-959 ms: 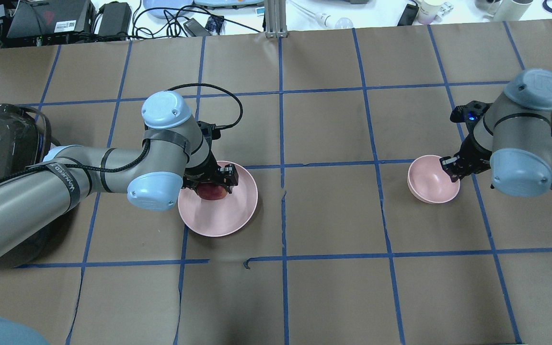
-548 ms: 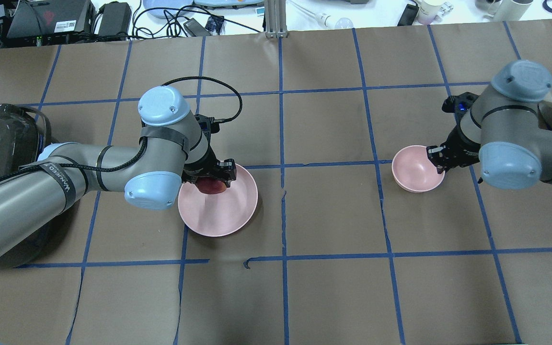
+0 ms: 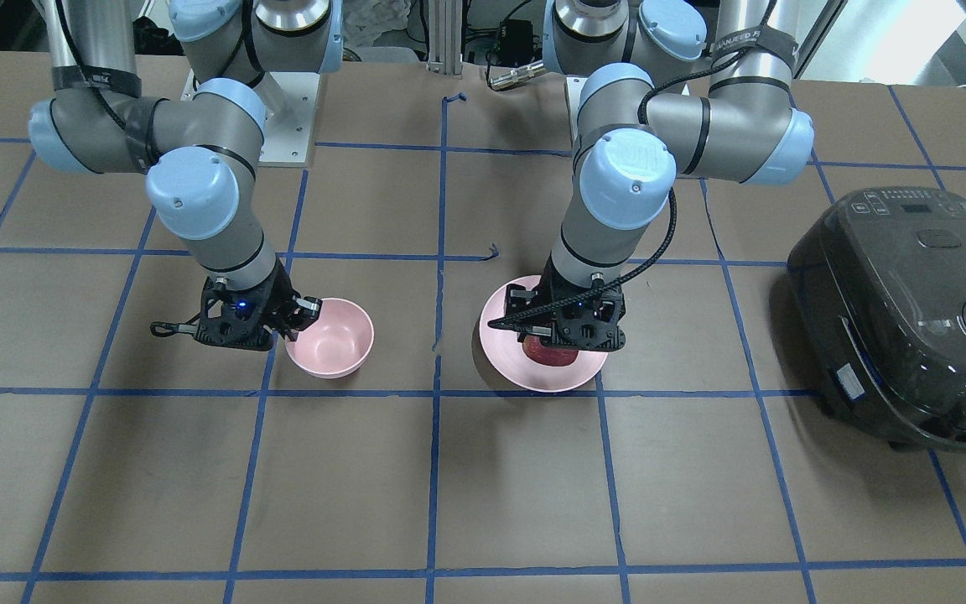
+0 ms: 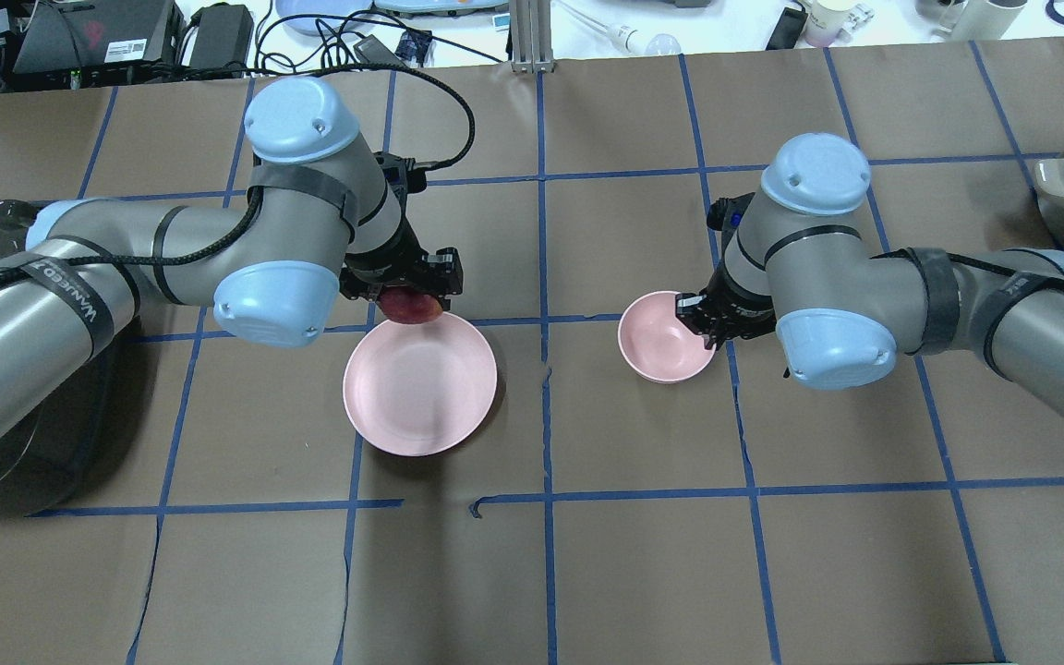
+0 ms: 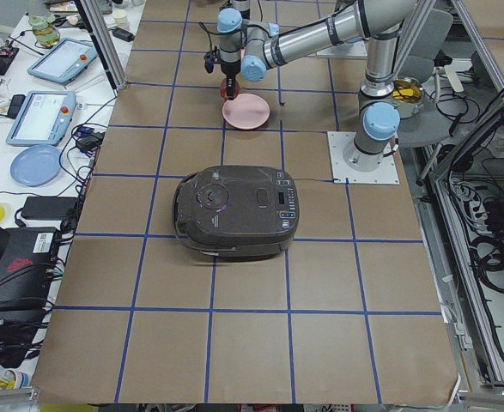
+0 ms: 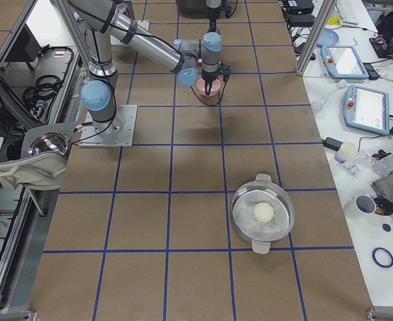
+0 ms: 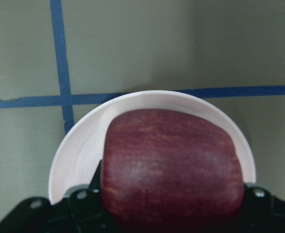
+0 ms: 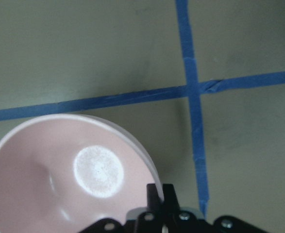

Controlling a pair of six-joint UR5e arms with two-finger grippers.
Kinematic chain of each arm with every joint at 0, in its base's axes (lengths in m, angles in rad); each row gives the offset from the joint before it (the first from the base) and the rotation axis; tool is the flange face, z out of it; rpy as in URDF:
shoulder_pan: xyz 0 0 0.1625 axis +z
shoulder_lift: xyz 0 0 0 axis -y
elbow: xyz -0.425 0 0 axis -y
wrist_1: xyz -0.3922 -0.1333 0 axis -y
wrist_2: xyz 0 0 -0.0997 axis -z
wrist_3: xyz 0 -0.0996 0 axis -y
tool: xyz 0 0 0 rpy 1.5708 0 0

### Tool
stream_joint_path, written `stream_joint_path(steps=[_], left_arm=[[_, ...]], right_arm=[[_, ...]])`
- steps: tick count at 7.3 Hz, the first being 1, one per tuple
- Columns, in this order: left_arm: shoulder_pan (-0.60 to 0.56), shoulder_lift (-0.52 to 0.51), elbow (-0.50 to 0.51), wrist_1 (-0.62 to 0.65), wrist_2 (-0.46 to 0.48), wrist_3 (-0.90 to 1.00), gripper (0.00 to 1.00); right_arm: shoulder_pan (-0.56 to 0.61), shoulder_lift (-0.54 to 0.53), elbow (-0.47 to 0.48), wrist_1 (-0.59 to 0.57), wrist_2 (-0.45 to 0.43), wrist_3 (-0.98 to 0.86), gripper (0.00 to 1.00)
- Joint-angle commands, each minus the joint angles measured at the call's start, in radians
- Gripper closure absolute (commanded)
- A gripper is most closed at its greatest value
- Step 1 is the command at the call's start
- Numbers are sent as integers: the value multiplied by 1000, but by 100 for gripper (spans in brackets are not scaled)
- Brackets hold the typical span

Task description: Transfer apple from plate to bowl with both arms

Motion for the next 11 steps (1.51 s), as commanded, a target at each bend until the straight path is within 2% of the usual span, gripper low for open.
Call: stream_joint_path(steps=[1, 2, 3, 4, 5, 8, 9, 10, 11], left_arm=[[-67, -14, 101, -74, -45, -118, 99], [-79, -23, 97, -66, -109, -216, 100], [-114, -29, 104, -54, -116, -259, 100], [-137, -35, 104, -56, -121, -270, 100], [-154, -52, 106, -51, -139, -314, 100], [-224, -110, 109, 104, -179, -506, 99], [-251, -139, 109, 175, -179, -583, 99], [-266, -168, 110, 220, -179, -647, 99], [-297, -190, 119, 236, -179, -765, 98]], right_arm=[[27, 4, 1, 3, 7, 24, 100], [27, 9, 1, 0, 6, 15, 22], [26, 9, -2, -1, -9, 9, 2], [25, -3, -19, 2, -29, 7, 0], [27, -19, -95, 52, -95, 5, 0], [27, -120, -489, 623, -103, 7, 0], [27, -134, -598, 694, -105, 5, 0], [27, -143, -687, 814, -105, 5, 0], [27, -137, -715, 842, -102, 4, 0]])
